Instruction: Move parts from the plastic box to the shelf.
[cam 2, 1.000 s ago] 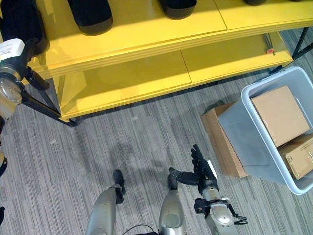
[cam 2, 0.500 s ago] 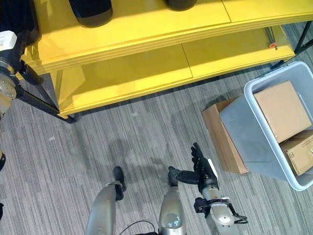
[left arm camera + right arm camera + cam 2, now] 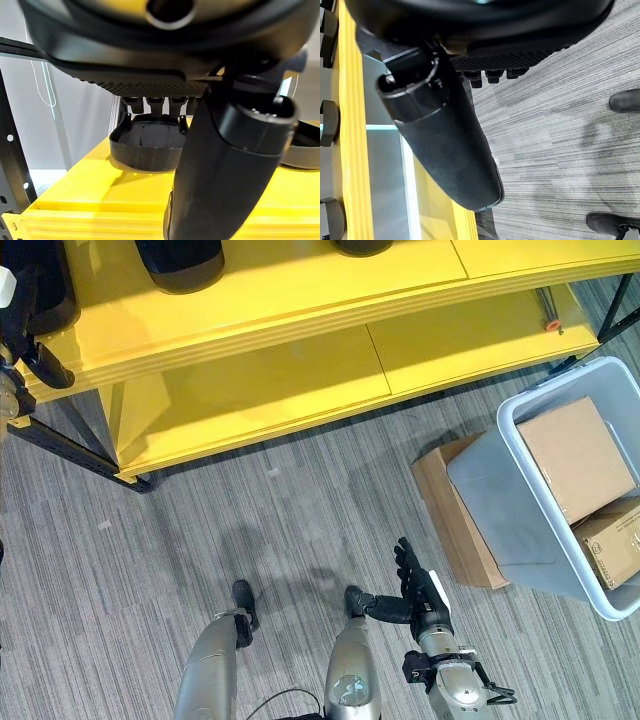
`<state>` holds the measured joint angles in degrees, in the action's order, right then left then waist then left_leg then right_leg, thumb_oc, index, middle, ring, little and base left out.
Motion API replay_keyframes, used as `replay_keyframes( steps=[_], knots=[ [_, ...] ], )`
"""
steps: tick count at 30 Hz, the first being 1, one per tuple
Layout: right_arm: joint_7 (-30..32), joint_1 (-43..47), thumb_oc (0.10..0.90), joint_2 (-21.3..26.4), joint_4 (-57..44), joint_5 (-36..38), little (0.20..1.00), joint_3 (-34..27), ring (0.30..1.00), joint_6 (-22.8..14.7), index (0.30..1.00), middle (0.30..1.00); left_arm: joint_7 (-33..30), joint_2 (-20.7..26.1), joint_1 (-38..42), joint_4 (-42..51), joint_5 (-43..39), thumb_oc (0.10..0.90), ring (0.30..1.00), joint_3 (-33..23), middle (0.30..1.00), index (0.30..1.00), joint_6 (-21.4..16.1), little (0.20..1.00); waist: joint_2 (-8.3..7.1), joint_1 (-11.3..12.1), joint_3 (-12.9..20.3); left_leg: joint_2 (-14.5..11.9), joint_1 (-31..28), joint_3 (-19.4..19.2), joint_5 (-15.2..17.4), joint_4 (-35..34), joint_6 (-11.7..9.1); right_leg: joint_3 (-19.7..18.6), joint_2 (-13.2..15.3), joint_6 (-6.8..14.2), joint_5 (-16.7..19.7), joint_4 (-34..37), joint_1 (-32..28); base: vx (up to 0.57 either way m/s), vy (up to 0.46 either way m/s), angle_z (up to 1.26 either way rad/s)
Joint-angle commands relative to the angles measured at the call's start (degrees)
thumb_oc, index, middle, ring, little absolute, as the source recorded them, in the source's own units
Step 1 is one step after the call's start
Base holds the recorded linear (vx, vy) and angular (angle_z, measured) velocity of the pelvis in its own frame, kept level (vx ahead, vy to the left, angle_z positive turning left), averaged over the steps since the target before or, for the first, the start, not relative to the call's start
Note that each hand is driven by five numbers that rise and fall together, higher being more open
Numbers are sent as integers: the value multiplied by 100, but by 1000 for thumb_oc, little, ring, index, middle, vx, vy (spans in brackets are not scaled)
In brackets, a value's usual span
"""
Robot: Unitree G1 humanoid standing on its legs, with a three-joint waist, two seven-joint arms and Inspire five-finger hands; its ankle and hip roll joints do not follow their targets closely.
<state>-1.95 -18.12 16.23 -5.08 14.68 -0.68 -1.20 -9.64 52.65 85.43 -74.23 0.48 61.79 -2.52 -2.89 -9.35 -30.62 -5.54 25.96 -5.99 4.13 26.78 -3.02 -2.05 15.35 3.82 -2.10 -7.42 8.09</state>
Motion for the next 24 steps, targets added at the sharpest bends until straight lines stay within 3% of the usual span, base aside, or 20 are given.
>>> replay_keyframes(
  steps=[1, 15, 24],
  knots=[
    [42, 10, 900, 440, -679, 30, 1000, -422, 1000, -510, 1000, 1000, -487, 674, 1238, -281, -17, 900, 1000, -230, 1000, 1000, -4, 1000, -221, -38, 82, -437, -610, 931, -502, -212, -1161, -26, 762, -464, 1123, 188, -232, 0, 17, -6],
    [9, -14, 900, 478, -623, 39, 1000, -377, 1000, -503, 1000, 1000, -504, 691, 1211, -155, -30, 900, 1000, -257, 1000, 1000, -31, 1000, -257, -47, 82, -429, -669, 891, -452, -126, -1198, -29, 809, -456, 1136, 188, -326, 0, 0, 0],
    [-80, -10, 900, 460, -542, 80, 1000, -432, 1000, -461, 1000, 1000, -435, 907, 421, 494, -100, 900, 1000, -633, 1000, 1000, -77, 1000, -94, 72, 82, -508, -1139, 868, -512, -321, -1131, 55, 680, -441, 1093, 166, -716, 0, 0, 0]
  ],
)
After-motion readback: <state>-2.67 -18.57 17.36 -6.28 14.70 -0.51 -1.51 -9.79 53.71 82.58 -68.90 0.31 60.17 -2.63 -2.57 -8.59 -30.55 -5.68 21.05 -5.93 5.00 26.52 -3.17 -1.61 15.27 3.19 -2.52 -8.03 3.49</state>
